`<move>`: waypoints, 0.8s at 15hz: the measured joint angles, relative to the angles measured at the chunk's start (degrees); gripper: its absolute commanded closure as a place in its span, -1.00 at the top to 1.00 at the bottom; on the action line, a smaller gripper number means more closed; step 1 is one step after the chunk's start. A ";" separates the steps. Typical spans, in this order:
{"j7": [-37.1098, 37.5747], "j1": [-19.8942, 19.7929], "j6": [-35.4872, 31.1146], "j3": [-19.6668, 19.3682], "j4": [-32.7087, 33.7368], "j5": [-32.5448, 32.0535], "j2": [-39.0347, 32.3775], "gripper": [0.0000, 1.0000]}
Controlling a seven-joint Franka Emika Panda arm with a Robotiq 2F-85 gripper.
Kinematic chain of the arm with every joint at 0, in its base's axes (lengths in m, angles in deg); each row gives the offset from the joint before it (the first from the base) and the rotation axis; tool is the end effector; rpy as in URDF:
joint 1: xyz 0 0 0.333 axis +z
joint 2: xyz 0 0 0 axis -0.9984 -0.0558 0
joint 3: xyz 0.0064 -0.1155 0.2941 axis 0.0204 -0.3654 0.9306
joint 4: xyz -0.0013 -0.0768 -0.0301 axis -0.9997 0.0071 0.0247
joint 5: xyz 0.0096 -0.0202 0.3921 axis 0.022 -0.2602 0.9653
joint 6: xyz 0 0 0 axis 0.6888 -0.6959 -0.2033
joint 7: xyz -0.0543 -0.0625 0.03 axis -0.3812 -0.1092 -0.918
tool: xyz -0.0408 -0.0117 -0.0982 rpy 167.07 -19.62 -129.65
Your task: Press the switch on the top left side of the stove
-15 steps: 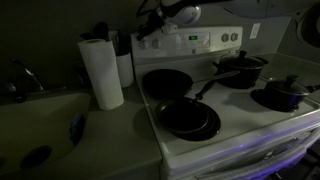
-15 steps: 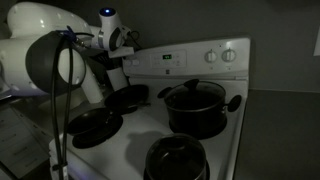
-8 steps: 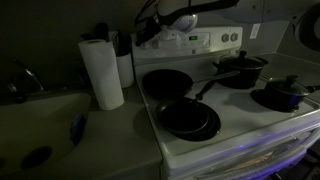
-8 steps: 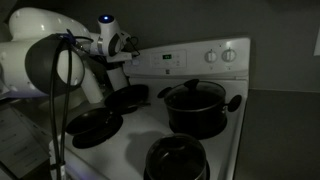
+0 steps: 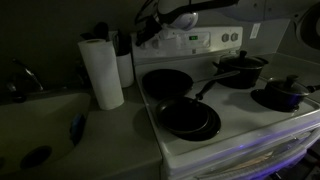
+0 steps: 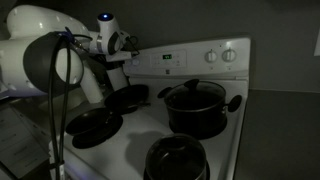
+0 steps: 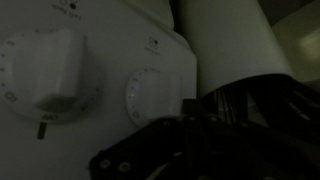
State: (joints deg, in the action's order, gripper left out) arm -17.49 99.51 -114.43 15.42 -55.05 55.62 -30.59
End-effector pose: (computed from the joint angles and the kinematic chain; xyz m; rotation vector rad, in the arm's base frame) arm 0.7871 0.2609 0.4614 -2.5514 -0.6639 -1.0597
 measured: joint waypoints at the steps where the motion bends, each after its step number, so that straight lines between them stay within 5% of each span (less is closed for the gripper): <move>1: -0.14 0.00 1.26 0.02 -0.02 -0.02 0.34 -1.00; 12: -2.58 0.08 18.85 0.03 -0.27 -2.70 5.40 -1.00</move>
State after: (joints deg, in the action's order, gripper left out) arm -20.07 99.59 -95.58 15.45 -55.32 52.92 -25.19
